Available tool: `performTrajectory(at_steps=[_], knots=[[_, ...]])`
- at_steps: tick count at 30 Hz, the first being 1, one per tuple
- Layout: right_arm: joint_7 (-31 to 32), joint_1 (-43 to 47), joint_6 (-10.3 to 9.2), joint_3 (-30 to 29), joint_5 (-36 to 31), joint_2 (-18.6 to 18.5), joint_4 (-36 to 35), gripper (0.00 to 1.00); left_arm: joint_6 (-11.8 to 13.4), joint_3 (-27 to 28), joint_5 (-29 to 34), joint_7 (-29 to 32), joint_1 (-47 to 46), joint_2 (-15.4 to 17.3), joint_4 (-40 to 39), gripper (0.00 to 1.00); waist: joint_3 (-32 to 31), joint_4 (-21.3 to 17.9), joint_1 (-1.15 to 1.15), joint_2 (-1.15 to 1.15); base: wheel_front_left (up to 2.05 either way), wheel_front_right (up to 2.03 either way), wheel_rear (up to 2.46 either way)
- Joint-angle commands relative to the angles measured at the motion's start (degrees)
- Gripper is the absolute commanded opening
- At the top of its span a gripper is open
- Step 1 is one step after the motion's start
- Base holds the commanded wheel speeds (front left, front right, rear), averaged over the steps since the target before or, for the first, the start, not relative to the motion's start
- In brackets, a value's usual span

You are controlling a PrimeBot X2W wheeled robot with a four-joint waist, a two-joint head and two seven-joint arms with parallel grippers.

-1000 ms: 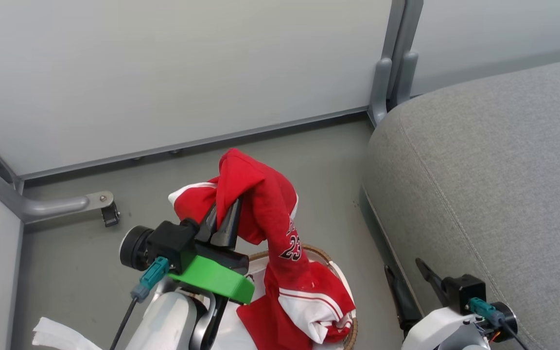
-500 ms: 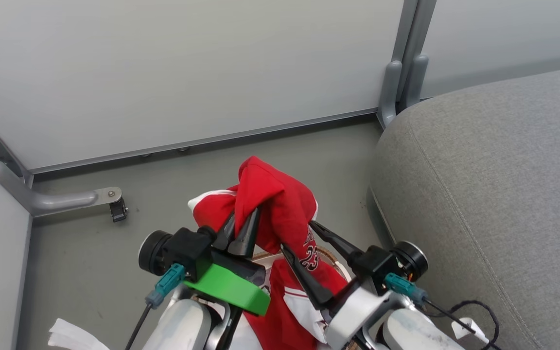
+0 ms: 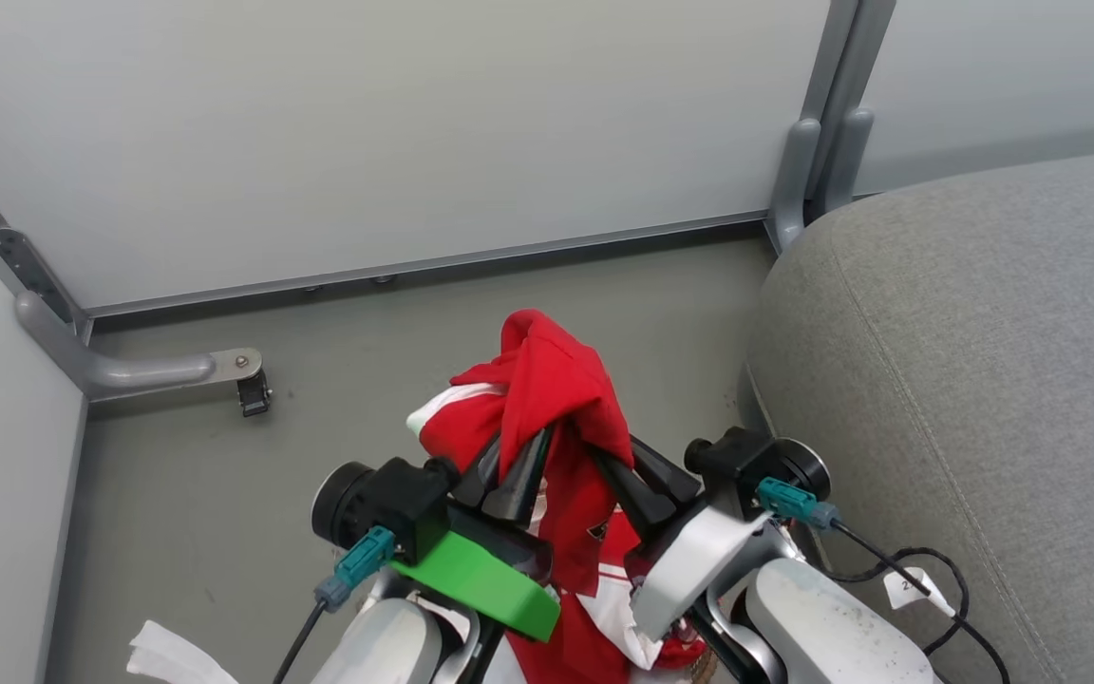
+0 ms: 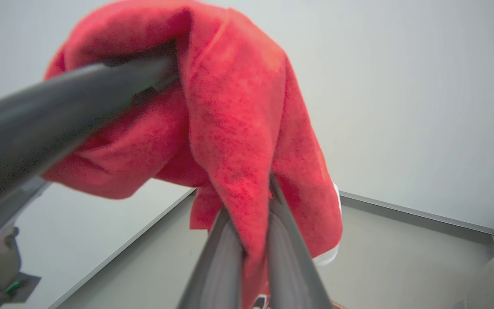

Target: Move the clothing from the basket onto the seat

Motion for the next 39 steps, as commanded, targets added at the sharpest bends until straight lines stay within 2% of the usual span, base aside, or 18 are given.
performTrajectory(at_steps=[1,5,14,21,25,30,39], knots=[[-0.3,1.1,-0.06,-0.6,0.7,-0.3,-0.3,0.0,-0.2,0.4,-0.6,0.0,0.9,0.0,0.1,1.0,0.2,-1.2,0.0,0.0,0.0,0.0,0.0],[-0.3,2.3,-0.06,-2.4,1.3,-0.3,-0.9,0.0,-0.1,1.9,0.0,0.0,1.7,0.1,0.2,1.0,1.0,-5.7,0.0,0.0,0.0,0.0,0.0],[-0.3,5.5,-0.06,-8.0,0.2,-0.3,-1.7,0.0,0.0,4.4,1.1,0.0,1.4,0.1,1.4,1.0,3.4,-19.7,0.0,0.0,0.0,0.0,0.0],[-0.3,7.1,-0.05,-12.1,-0.6,-1.5,-3.2,0.0,-0.1,4.7,1.9,0.0,0.6,0.1,2.5,1.0,5.2,-26.8,0.0,0.0,0.0,0.0,0.0],[-0.3,7.0,-0.05,-13.7,-0.7,-2.6,-4.1,0.0,-0.2,4.8,2.2,0.0,0.0,0.1,3.3,1.0,6.6,-28.5,0.0,0.0,0.0,0.0,0.0],[-0.3,3.2,-0.05,-13.7,-1.1,-5.0,-3.3,0.0,-0.3,4.6,2.9,0.0,-0.3,0.2,4.2,1.0,8.5,-28.2,0.0,0.0,0.0,0.0,0.0],[-0.3,-12.4,-0.05,-15.9,-0.8,-9.8,0.2,0.0,-0.3,2.9,5.2,0.0,-4.1,0.3,6.7,1.0,16.7,-22.1,0.0,0.0,0.0,0.0,0.0]])
